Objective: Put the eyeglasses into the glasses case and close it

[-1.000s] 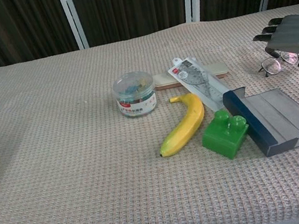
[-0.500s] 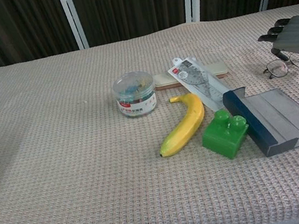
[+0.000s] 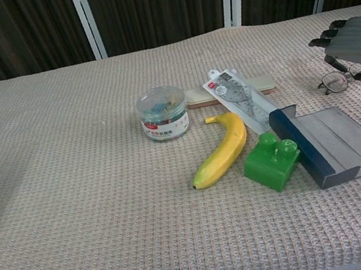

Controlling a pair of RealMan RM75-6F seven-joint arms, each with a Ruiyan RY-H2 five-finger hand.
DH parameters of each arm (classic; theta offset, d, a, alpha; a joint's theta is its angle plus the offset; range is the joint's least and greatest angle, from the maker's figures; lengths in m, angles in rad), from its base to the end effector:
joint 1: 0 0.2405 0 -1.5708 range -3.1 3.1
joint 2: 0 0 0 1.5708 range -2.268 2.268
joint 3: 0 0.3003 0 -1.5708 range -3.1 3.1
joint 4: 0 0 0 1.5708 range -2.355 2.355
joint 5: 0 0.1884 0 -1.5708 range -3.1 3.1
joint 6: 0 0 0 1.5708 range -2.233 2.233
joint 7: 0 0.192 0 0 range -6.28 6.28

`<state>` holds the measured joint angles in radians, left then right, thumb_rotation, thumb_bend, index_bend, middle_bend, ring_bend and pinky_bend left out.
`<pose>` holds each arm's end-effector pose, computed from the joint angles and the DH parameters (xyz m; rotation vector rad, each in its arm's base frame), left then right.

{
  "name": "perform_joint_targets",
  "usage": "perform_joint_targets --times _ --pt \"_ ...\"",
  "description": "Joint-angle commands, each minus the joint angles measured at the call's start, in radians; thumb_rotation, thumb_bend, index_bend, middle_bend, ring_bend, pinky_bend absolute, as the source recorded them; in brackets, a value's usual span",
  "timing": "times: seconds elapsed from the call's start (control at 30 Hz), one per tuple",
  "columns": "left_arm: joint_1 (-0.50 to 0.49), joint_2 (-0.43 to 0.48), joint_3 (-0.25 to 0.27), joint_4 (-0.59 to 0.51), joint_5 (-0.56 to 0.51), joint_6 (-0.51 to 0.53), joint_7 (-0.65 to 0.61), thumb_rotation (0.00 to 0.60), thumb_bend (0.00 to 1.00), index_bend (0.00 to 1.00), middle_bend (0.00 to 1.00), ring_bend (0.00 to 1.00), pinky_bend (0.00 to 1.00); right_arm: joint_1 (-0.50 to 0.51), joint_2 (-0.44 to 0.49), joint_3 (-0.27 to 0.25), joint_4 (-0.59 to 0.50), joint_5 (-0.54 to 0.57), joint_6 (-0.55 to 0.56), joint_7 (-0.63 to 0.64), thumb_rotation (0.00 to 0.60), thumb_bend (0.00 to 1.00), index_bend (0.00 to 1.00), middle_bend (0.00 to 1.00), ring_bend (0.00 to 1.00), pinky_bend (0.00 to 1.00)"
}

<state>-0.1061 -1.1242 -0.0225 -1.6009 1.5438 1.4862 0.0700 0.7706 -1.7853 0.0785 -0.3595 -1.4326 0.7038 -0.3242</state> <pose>-0.3337 0.2324 0.1891 -1.4716 -0.8305 -0.8717 -0.3294 -0.5019 0.0189 1.8492 -0.2510 0.1192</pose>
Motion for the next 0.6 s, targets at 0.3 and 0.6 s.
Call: perform_joint_targets --times 0.3,0.6 --pt "0.000 -0.001 0.000 -0.001 -0.002 0.000 0.005 0.600 0.40 0.00 0.00 0.00 0.03 0.005 -0.023 0.007 0.032 0.012 -0.018 0.018 0.600 0.48 0.64 0.07 0.00 0.00" --pt "-0.003 -0.003 0.000 0.000 -0.005 -0.007 0.011 0.600 0.40 0.00 0.00 0.00 0.03 0.014 -0.049 0.009 0.068 0.014 -0.037 0.038 0.600 0.52 0.67 0.08 0.00 0.00"
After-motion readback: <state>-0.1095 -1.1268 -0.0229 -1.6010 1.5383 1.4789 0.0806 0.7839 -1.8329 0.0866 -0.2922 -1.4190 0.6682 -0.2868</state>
